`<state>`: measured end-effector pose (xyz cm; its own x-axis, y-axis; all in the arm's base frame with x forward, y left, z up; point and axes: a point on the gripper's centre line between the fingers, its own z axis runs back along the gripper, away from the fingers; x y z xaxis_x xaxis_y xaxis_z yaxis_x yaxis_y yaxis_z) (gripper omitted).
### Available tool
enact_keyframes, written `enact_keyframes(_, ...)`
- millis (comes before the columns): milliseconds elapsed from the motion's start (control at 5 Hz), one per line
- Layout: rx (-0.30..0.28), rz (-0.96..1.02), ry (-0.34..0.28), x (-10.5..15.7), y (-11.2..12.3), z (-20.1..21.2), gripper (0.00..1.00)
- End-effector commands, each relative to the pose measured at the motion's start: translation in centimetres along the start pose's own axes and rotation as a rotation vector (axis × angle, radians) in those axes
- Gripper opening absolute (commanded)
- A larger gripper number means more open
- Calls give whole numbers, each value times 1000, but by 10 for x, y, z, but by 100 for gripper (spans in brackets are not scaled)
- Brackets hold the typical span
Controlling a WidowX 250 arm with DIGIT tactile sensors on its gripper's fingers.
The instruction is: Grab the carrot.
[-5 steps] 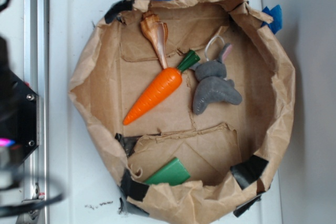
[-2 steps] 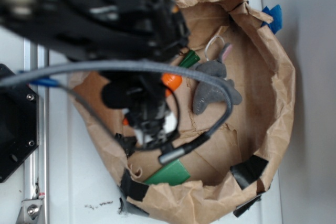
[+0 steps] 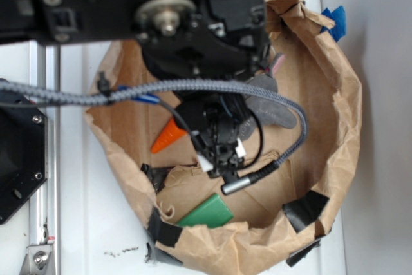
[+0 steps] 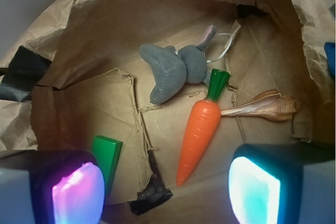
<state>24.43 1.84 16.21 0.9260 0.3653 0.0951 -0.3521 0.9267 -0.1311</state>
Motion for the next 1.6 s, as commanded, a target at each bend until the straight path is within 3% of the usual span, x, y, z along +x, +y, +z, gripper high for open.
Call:
enact_keyframes(0,-7,23,-35,4,8,10,100)
enact_keyframes(400,36,147,-104,12,12,-71,100)
enact_keyframes(600,22,214,-82,10,17,-91,100)
enact_keyframes(1400,56,300,-57,0,35,-106,100)
